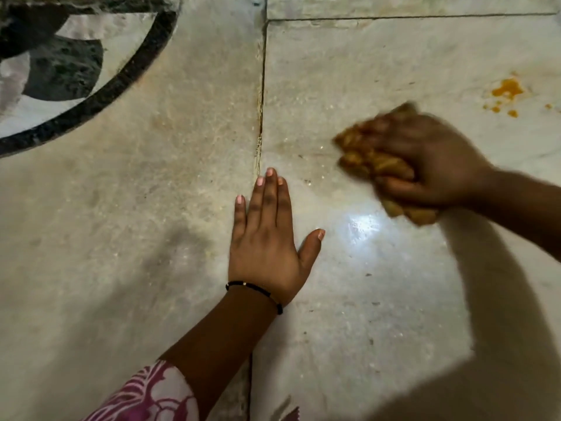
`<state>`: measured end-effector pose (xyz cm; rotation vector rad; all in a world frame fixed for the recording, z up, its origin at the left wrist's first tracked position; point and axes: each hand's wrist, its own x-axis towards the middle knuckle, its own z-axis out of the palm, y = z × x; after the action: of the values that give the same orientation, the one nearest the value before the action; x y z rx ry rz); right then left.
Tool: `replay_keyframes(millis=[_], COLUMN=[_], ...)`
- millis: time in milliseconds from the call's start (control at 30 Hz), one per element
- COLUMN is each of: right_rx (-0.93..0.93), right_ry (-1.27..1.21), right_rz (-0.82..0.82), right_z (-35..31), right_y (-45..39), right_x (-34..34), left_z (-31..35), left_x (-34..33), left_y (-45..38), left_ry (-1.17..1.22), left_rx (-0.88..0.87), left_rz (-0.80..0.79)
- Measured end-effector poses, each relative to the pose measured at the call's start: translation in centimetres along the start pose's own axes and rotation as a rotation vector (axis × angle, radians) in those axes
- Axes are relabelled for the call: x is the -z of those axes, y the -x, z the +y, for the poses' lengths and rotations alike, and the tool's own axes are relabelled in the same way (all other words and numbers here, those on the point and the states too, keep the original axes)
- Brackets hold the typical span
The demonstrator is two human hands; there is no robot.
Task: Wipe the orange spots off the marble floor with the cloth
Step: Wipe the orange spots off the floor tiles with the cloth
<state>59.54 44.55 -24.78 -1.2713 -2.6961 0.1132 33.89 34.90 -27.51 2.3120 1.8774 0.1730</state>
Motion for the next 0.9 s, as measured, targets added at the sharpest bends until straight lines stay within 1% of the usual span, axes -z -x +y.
replay_keyframes(millis=[100, 167, 200, 300, 400, 467, 500, 567, 633, 700, 767, 800, 900], right_rx=[-0.208, -0.304, -0.312, -0.204, -0.075, -0.095, -0.124, -0.243, -0.384, -0.48, -0.45, -0.383, -0.125], right_ry=[0.038, 0.049, 0.05, 0.029, 0.047, -0.017, -0.054, -0.086, -0.1, -0.071, -0.014, -0.008, 0.015], right_rz=[0.049, 0.07, 0.069, 0.028, 0.009, 0.046, 0.073, 0.128, 0.173, 0.158, 0.109, 0.082, 0.031], right_z=[4.4, 4.2, 3.1, -1.7, -4.3, -4.0, -3.2, -1.0, 1.1, 1.5, -0.2, -1.6, -5.7], right_y=[-3.8, -7.6, -9.3, -10.4, -5.2, -0.7, 0.5, 0.4, -3.2, -7.8, -10.5, -10.6, -5.2], right_x=[0.1, -0.8, -1.3, -2.5, -2.1, -1.1, -0.4, 0.1, -0.2, -0.7, -1.3, -1.7, -1.6], left_z=[0.0, 0.1, 0.2, 0.0, -0.1, 0.0, 0.0, 0.1, 0.1, 0.1, 0.2, 0.2, 0.2], left_x=[0.0, 0.1, 0.2, 0.3, 0.3, 0.2, 0.2, 0.3, 0.2, 0.4, 0.6, 0.5, 0.7], left_y=[0.0, 0.2, 0.2, 0.3, 0.1, 0.1, 0.2, 0.3, 0.2, 0.3, 0.2, 0.1, 0.2], left_ry=[0.005, 0.001, -0.006, -0.023, -0.013, 0.006, 0.013, 0.006, -0.003, 0.0, 0.001, -0.002, -0.016], left_rx=[0.004, -0.001, -0.008, -0.021, -0.023, -0.016, -0.007, -0.01, -0.011, -0.001, 0.0, 0.004, -0.003], left_rz=[0.0, 0.004, 0.006, 0.002, -0.005, -0.008, -0.006, -0.01, -0.018, -0.039, -0.05, -0.051, -0.04])
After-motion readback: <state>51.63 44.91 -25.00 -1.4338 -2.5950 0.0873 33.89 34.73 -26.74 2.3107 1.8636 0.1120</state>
